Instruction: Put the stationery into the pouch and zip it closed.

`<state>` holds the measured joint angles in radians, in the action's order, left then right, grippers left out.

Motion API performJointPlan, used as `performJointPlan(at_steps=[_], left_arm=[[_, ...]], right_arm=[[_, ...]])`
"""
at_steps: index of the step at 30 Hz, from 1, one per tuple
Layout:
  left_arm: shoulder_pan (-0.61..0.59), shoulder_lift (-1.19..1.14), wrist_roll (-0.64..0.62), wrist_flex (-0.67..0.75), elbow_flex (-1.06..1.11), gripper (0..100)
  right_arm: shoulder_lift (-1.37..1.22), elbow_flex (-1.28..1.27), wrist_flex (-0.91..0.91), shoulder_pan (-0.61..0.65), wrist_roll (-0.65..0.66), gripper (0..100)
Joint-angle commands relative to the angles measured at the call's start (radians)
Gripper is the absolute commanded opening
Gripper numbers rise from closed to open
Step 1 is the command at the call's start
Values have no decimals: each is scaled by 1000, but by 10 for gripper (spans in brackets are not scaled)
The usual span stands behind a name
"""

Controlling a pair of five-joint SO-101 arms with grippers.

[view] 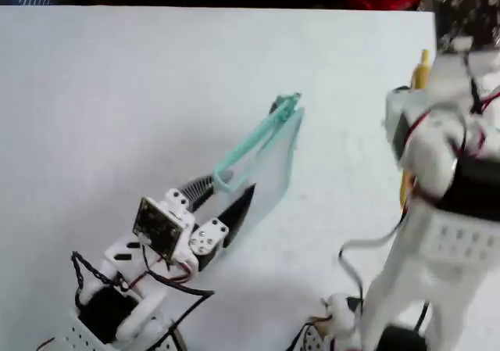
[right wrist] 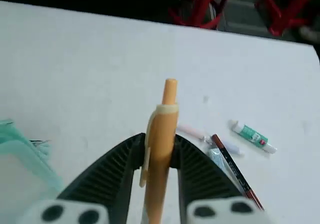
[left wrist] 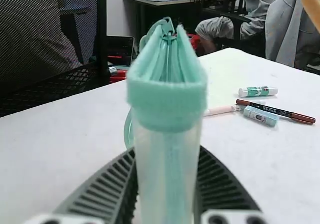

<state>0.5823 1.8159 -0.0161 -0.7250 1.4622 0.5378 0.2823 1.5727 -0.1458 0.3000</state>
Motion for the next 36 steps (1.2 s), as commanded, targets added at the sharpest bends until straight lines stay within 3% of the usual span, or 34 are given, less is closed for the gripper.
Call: performJointPlan(at_steps=[1, 6, 10, 13, 18, 23, 29, 36], left_arm=[[-10, -8, -11, 3, 2, 129], [-10, -8, -11, 6, 2, 130], [-10, -8, -11, 8, 2, 131], [-10, -8, -11, 8, 2, 131], [-10, -8, -11, 9, 2, 132], [-10, -8, -11, 9, 2, 132], [-10, -8, -11, 9, -2, 132], [-12, -7, -14, 9, -5, 133]], right_arm=[[211, -236, -165, 77, 9, 19], [509, -571, -473, 222, 9, 19], [693, -692, -674, 414, 9, 19], [728, -703, -785, 564, 9, 19], [705, -720, -960, 702, -29, 19], [621, -727, -1015, 774, -150, 19], [487, -784, -1124, 842, -155, 19], [610, -893, -1010, 863, -155, 19]])
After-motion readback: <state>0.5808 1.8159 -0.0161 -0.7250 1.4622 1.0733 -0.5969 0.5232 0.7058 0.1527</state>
